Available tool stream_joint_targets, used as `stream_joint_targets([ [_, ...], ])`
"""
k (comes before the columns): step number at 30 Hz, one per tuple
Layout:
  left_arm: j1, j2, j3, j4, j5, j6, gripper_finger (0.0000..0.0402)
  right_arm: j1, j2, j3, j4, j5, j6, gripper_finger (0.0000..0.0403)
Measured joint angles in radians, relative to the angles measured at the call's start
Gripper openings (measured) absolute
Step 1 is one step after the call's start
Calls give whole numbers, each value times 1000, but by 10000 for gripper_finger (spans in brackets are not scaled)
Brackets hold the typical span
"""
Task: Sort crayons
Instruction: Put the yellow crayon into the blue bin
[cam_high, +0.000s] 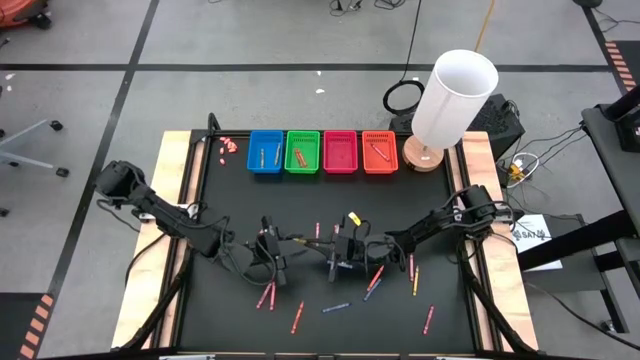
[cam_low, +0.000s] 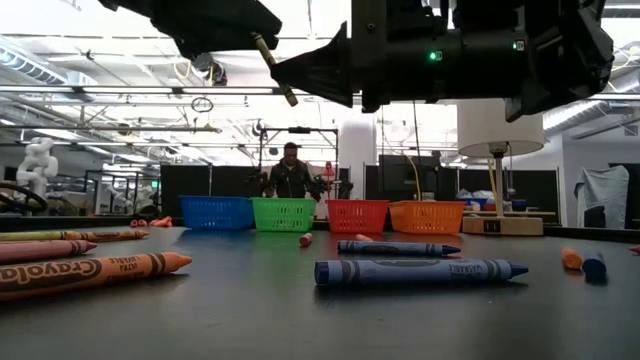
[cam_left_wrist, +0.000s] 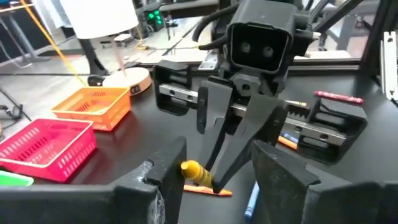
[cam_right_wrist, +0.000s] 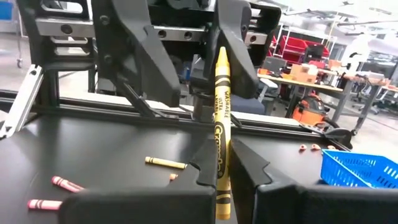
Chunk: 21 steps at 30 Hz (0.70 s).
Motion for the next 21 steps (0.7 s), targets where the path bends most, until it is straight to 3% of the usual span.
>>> stream_joint_targets([
  [6, 21, -1, 0, -4, 69, 5, 161, 0, 0, 0, 0, -27, -4, 4],
  [9, 35, -1, 0, -6, 109, -3, 133, -1, 0, 0, 1, -76, -9, 4],
  [21, 50, -1, 0, -48, 129, -21, 22, -1, 0, 0, 0, -78, -10, 4],
])
